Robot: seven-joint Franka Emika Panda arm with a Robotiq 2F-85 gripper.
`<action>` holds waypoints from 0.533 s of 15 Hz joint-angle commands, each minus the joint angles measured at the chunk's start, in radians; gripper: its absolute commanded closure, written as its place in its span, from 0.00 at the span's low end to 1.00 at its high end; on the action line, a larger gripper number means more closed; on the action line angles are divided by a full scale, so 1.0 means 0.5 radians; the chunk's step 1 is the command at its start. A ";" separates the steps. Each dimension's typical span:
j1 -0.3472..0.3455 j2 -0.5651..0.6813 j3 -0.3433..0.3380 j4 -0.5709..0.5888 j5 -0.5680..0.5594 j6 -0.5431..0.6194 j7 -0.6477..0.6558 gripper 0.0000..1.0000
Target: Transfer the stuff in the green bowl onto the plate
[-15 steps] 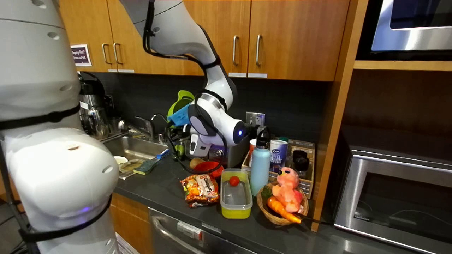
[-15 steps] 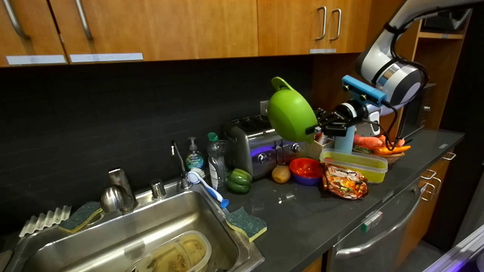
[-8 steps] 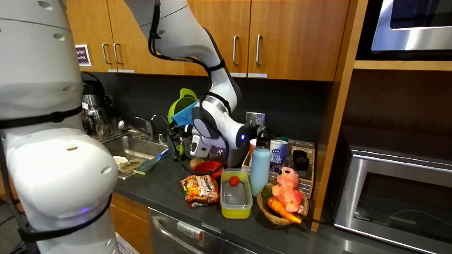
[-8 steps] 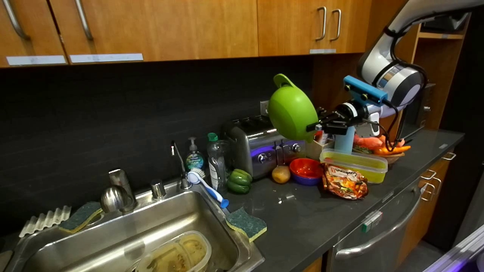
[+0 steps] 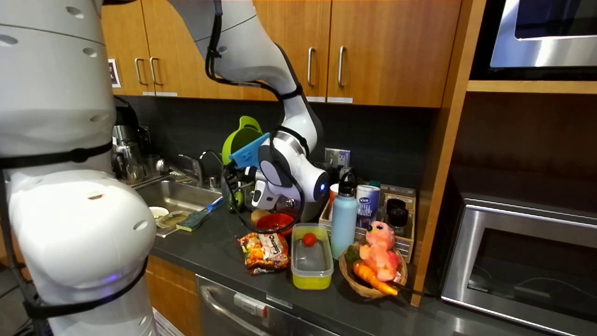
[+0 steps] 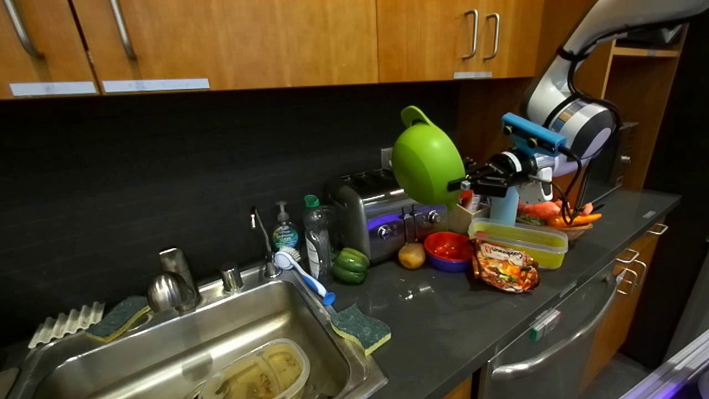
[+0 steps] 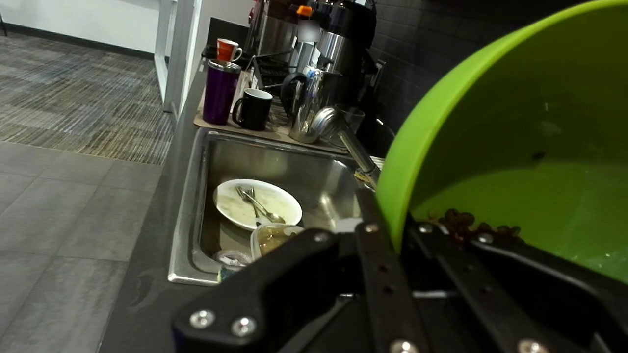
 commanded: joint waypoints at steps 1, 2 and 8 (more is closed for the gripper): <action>-0.029 0.022 -0.013 0.042 -0.016 -0.095 -0.014 0.98; -0.030 0.026 -0.016 0.045 -0.018 -0.096 -0.016 0.98; -0.035 0.044 -0.031 0.055 -0.024 -0.146 -0.027 0.98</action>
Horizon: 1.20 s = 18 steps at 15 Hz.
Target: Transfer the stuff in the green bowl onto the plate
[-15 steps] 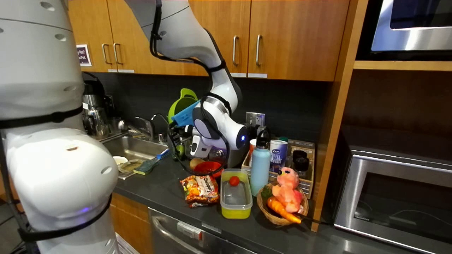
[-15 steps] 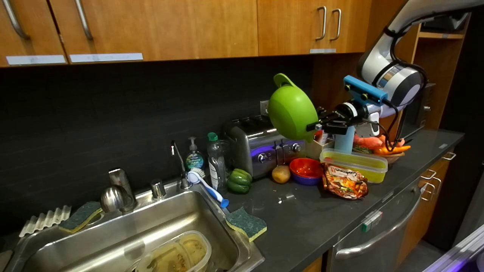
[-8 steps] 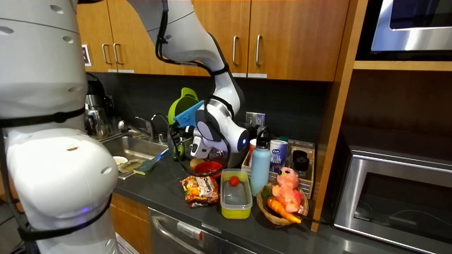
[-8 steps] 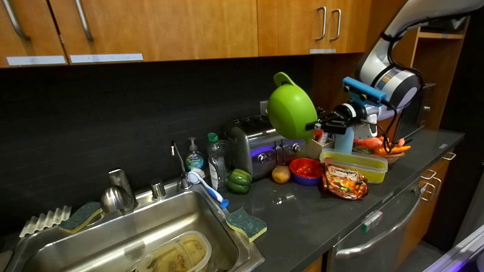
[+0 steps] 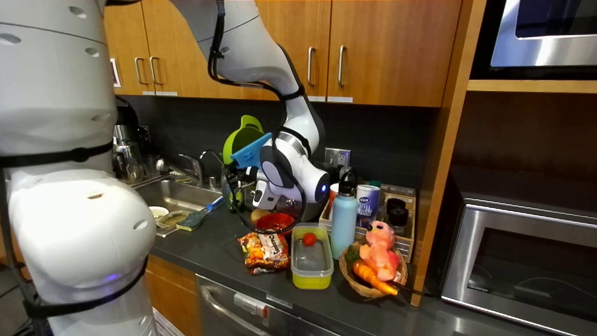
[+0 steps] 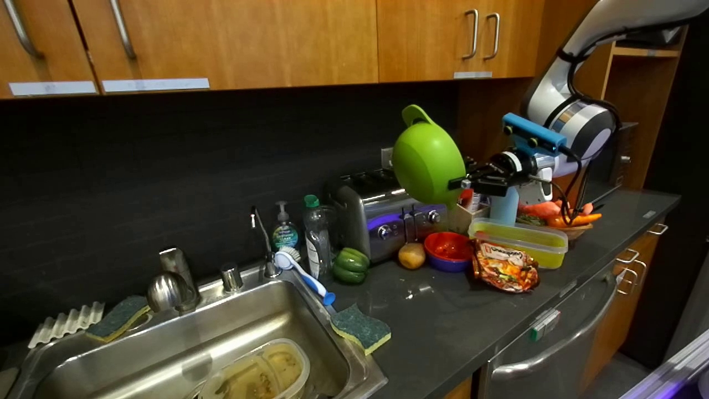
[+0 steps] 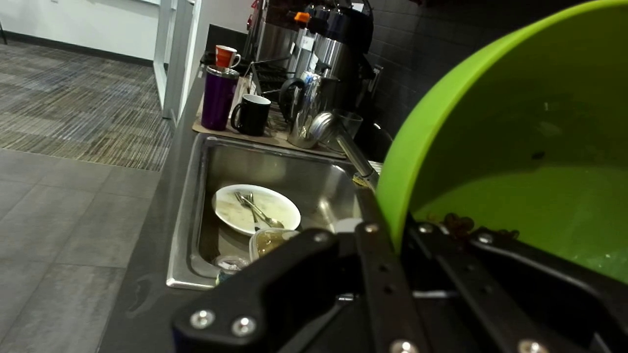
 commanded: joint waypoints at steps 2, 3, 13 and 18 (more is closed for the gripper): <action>-0.034 0.028 -0.014 0.045 -0.025 -0.120 -0.026 0.98; -0.033 0.033 -0.015 0.049 -0.025 -0.125 -0.025 0.98; -0.018 -0.055 -0.009 -0.003 0.002 0.108 0.032 0.98; -0.012 -0.076 -0.002 -0.016 0.009 0.276 0.061 0.98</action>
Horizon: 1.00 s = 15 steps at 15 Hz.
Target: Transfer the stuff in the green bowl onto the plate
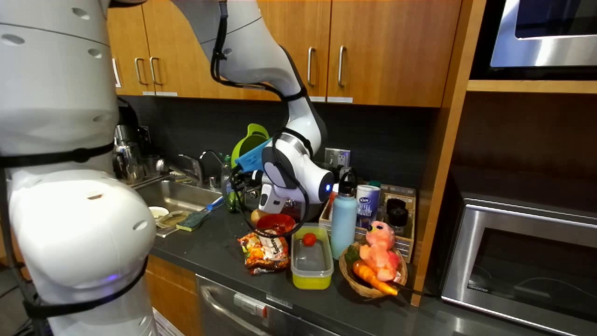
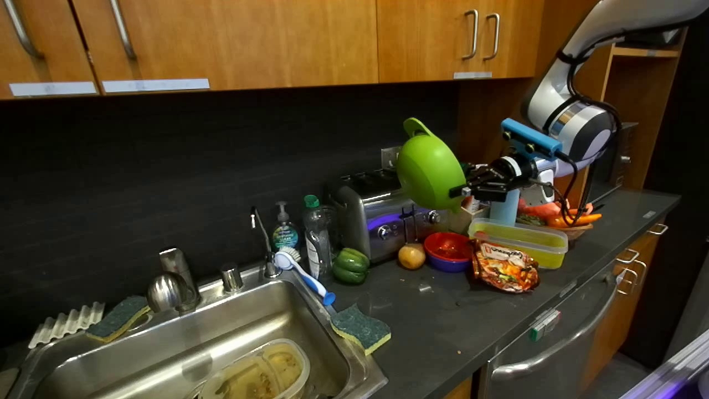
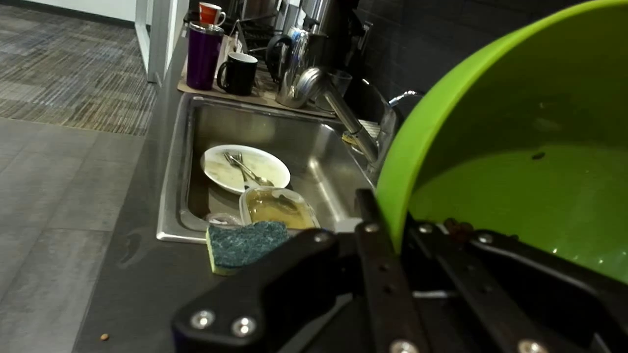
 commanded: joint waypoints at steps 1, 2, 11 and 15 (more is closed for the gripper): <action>-0.004 -0.097 0.010 -0.030 0.006 0.094 0.054 0.98; -0.003 -0.093 0.012 -0.024 -0.001 0.105 0.053 0.98; -0.022 0.041 0.002 0.069 -0.126 0.061 0.013 0.98; -0.034 0.125 -0.013 0.130 -0.225 -0.031 -0.025 0.98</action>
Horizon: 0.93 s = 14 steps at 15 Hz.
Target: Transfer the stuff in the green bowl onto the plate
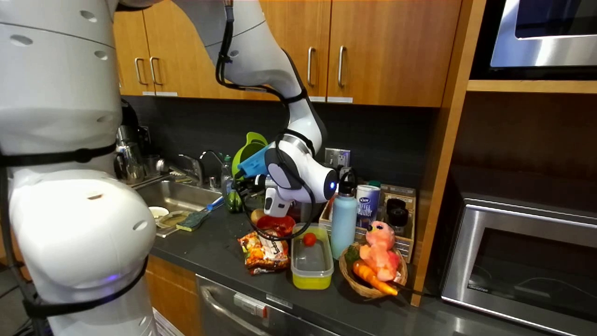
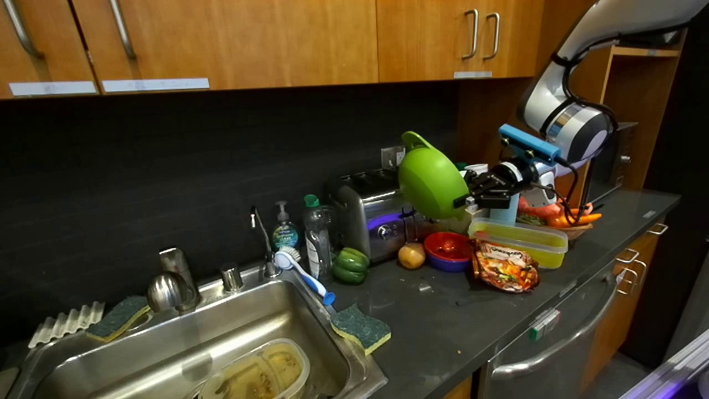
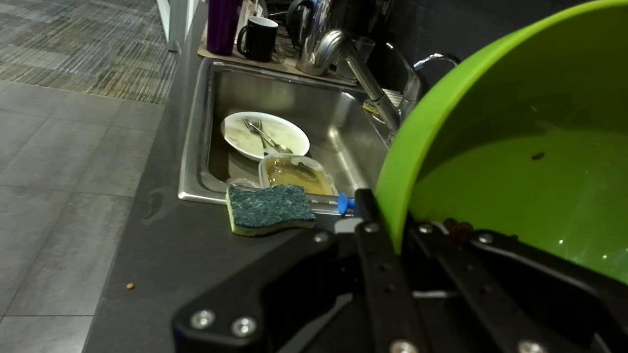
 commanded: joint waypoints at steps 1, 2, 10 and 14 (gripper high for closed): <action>-0.035 0.087 -0.015 0.093 -0.109 -0.153 -0.031 0.98; -0.036 0.112 -0.018 0.112 -0.141 -0.176 -0.037 0.98; -0.073 0.265 -0.046 0.223 -0.237 -0.408 -0.100 0.98; -0.082 0.316 -0.057 0.267 -0.249 -0.501 -0.128 0.98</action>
